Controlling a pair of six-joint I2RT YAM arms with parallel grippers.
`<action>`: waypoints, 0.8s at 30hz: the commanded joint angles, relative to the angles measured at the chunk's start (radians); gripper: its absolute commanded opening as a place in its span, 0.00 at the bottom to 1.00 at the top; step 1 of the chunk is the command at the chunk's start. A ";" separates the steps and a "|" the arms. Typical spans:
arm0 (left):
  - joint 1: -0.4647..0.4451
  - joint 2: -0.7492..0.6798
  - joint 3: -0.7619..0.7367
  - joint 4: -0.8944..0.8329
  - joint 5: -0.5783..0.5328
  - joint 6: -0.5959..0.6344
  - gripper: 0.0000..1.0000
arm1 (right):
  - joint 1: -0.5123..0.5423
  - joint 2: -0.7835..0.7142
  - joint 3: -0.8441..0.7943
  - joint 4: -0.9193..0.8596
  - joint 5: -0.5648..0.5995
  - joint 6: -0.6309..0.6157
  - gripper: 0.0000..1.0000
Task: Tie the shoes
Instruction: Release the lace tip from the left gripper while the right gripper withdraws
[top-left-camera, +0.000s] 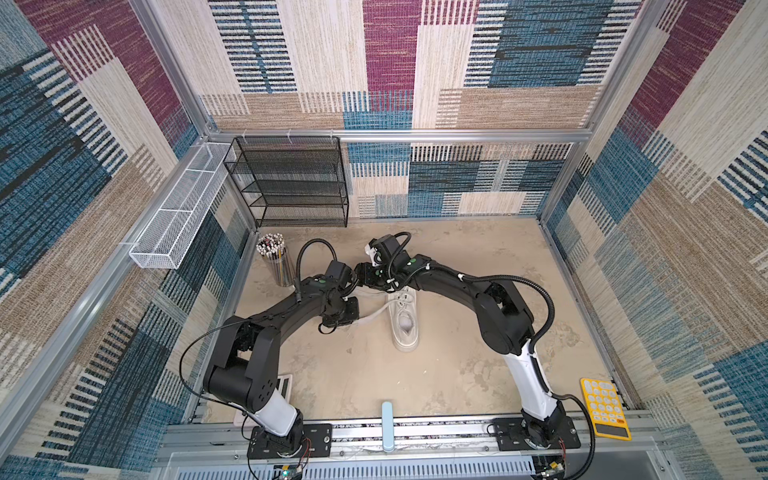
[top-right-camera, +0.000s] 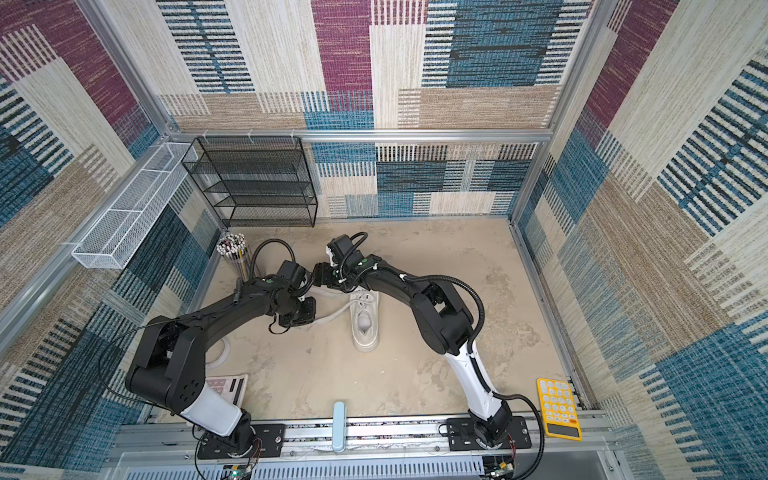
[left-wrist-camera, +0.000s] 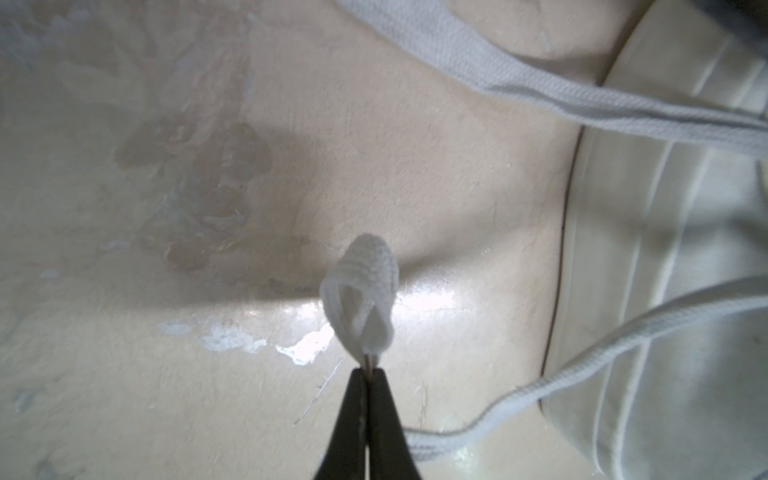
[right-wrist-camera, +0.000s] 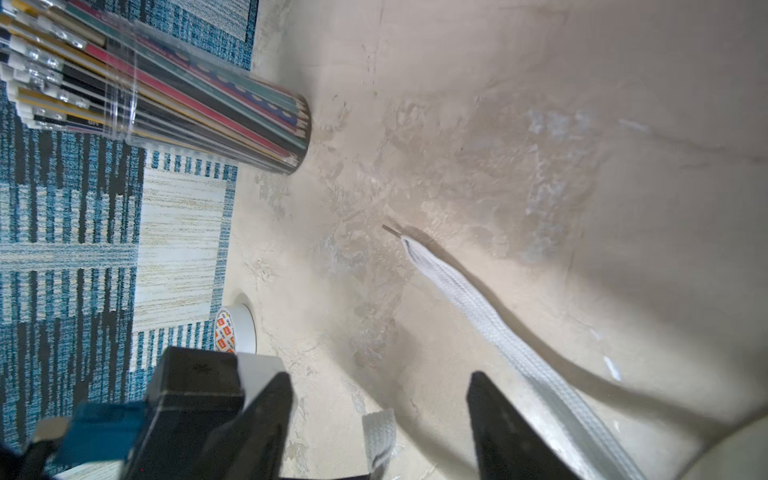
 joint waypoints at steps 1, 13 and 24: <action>-0.001 0.007 0.005 -0.002 -0.002 -0.007 0.00 | 0.001 -0.045 0.001 -0.046 0.087 -0.015 0.90; 0.065 0.059 0.101 -0.196 -0.180 -0.014 0.44 | -0.094 -0.294 -0.250 -0.005 0.178 -0.031 0.94; 0.116 -0.024 0.165 -0.274 -0.146 -0.047 0.51 | -0.213 -0.526 -0.511 0.051 0.151 -0.097 0.95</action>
